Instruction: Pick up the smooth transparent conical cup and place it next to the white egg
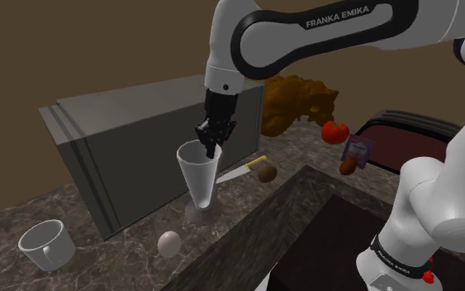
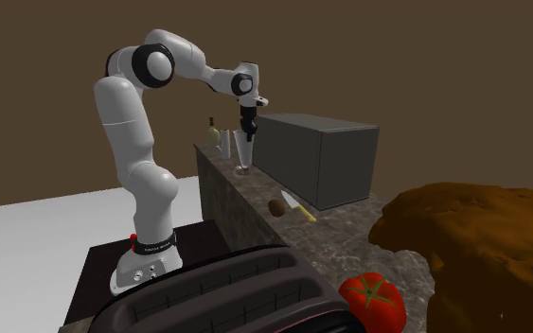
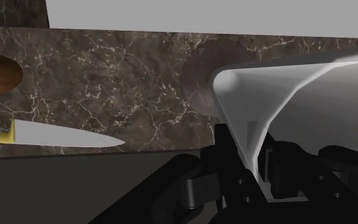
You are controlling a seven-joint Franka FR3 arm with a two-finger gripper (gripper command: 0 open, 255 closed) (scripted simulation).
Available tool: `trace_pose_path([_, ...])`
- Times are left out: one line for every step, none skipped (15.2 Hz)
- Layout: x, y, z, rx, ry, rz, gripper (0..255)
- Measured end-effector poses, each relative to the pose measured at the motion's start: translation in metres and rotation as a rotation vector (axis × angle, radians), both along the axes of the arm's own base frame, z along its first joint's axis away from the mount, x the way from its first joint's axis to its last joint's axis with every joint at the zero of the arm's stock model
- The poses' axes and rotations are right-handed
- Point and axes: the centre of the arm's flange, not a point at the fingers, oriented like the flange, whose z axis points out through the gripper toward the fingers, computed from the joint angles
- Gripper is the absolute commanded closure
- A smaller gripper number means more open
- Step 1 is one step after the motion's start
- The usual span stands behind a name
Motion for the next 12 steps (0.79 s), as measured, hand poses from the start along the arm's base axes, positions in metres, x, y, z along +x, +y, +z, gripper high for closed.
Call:
trace_pose_path([0.0, 0.001, -0.004, 0.0, 0.0, 0.0, 255])
trace_pose_path([0.0, 0.002, -0.009, 0.0, 0.0, 0.0, 255])
trace_pose_path([0.001, 0.001, -0.015, 0.0, 0.0, 0.0, 255])
trace_pose_path([-0.001, 0.001, -0.019, 0.0, 0.0, 0.0, 255])
trace_pose_path([-0.002, 0.0, -0.025, 0.0, 0.0, 0.0, 255])
trace_pose_path([-0.002, 0.001, -0.033, 0.0, 0.0, 0.0, 255])
trace_pose_path([-0.001, 0.001, -0.037, 0.0, 0.0, 0.0, 255])
trace_pose_path([-0.001, 0.001, -0.043, 0.0, 0.0, 0.0, 255])
trace_pose_path([-0.001, 0.001, -0.048, 0.0, 0.0, 0.0, 255])
trace_pose_path([0.0, 0.001, -0.053, 0.0, 0.0, 0.0, 255])
trace_pose_path([0.0, 0.0, -0.059, 0.0, 0.0, 0.0, 255])
trace_pose_path([0.0, 0.001, -0.064, 0.0, 0.0, 0.0, 255])
